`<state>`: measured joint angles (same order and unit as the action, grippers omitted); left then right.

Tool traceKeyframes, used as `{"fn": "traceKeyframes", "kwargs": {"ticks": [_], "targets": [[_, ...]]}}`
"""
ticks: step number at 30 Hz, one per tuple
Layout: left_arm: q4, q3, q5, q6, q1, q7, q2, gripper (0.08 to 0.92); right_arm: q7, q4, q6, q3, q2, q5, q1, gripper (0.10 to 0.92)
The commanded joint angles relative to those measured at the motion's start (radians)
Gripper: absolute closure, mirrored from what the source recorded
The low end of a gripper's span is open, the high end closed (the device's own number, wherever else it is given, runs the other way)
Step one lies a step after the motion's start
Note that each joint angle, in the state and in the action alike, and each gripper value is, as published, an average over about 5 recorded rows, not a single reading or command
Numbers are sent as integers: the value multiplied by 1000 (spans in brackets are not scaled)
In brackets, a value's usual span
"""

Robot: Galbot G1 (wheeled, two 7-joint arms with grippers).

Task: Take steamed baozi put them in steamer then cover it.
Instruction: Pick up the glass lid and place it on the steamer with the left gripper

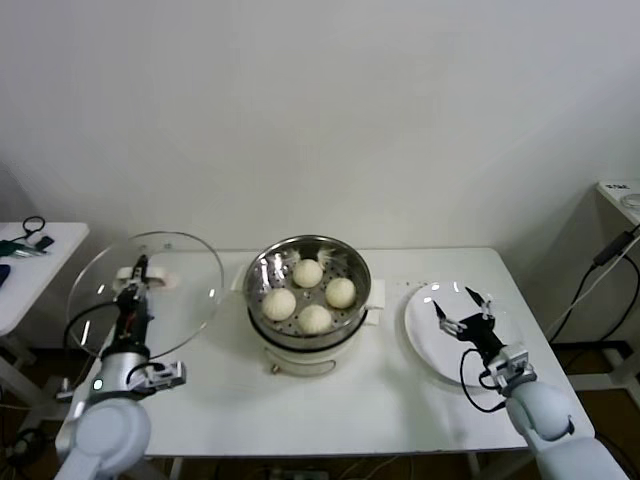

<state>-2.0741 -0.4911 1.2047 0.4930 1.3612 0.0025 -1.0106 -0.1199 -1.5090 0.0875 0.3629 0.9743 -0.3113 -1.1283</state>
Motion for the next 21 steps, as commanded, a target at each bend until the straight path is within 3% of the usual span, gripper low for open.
{"fn": "traceKeyframes", "kwargs": {"ticks": [1,5,11,21], "targets": [[-130,283,-19,180,-172,110,142,852,0,26,0,-12,2,4,24,203],[-103,414,-3,241,-321,178,104,852,-2,37,1,-9,3,8,28,203],[-21,556,62,292,-504,271,-9,852,0,40,-2,-6,11,17,29,203],[97,650,197,292,-512,342,-194,852,-2,51,5,16,2,22,16,203]]}}
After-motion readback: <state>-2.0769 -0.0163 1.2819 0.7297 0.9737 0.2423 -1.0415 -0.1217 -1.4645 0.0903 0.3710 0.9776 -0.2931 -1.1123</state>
